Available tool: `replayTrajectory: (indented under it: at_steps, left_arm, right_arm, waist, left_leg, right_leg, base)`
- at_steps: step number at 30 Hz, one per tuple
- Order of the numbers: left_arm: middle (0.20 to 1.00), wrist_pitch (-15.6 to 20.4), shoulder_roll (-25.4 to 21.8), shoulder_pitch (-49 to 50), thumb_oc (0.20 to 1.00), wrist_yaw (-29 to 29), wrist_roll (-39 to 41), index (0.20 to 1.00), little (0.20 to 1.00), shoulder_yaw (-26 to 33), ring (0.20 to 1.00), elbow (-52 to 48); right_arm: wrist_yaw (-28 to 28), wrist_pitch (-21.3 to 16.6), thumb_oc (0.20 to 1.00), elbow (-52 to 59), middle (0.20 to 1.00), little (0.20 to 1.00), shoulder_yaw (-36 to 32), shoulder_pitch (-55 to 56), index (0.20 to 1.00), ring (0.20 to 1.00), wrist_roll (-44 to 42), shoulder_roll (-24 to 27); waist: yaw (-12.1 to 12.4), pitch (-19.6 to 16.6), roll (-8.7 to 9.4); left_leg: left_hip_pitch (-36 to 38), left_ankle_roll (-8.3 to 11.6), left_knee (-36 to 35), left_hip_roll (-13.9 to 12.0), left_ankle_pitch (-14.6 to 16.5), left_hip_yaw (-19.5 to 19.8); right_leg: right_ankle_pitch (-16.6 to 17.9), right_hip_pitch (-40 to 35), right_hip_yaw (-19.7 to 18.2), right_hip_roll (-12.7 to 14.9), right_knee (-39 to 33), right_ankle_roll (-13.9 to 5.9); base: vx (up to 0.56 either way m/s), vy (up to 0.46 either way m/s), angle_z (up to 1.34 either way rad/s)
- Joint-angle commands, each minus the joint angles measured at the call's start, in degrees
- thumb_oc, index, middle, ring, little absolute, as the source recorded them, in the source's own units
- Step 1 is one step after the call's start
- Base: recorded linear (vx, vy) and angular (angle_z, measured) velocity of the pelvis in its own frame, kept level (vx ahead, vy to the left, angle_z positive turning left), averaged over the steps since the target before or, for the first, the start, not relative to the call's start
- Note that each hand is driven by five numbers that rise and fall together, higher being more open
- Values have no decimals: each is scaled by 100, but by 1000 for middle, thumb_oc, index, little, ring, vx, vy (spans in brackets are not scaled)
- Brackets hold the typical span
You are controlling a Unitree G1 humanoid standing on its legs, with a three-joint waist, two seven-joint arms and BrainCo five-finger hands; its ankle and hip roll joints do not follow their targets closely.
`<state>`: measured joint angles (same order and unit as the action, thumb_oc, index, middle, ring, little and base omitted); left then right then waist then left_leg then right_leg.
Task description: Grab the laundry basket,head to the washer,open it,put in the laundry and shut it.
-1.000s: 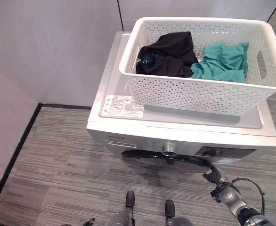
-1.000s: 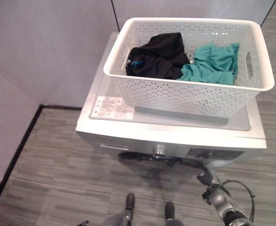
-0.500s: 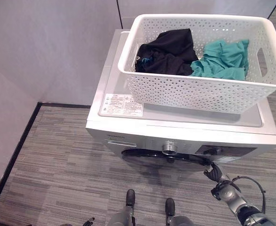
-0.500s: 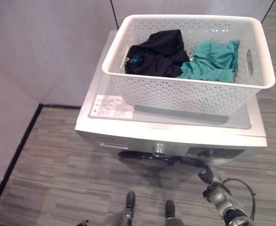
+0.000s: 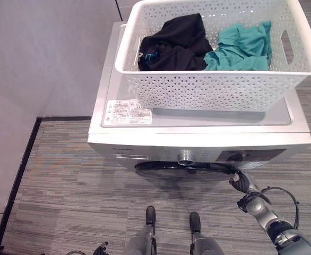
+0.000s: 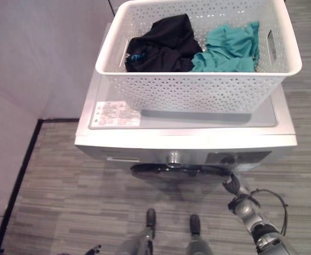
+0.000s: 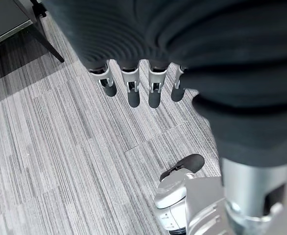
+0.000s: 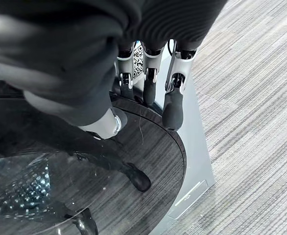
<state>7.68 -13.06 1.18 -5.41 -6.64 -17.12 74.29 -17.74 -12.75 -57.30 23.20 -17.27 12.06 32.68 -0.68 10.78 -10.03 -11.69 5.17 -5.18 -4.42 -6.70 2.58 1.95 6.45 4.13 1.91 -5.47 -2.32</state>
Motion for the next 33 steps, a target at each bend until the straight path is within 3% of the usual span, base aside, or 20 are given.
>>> replayTrajectory:
  at_steps: [1,7,14,33]
  left_arm:
    - [1000,72,35,-354,1000,-96,131,1000,1000,-423,1000,266]
    - [1000,47,72,-405,1000,-102,136,1000,1000,-427,1000,329]
    - [1000,7,41,-436,1000,31,-4,1000,1000,-345,1000,359]
    - [1000,-125,21,-425,1000,59,-119,1000,1000,-185,1000,566]
  right_arm:
    - [242,164,200,-493,200,200,265,-623,200,200,-130,-164]
    - [403,218,200,-737,200,200,316,-452,200,200,-156,-285]
    - [1101,161,200,-624,200,200,670,-29,200,200,-126,-544]
    - [1382,260,200,-907,200,200,797,880,200,200,-56,-1210]
  waist:
    - [402,-90,112]
    - [371,-112,73]
    - [303,-172,220]
    - [167,-246,383]
  left_leg:
    - [73,-238,173,395,198,193]
    - [82,-236,213,388,223,173]
    - [358,-226,228,357,358,49]
    - [581,-191,249,315,340,163]
  right_leg:
    - [-212,71,-429,201,60,-79]
    - [-211,68,-538,178,47,-61]
    - [-200,-127,-576,132,55,-100]
    - [-284,-433,-384,88,99,-39]
  base:
    - [-11,-3,-6]
    - [-3,-1,-2]
    - [-2,-8,-1]
    - [-26,-9,5]
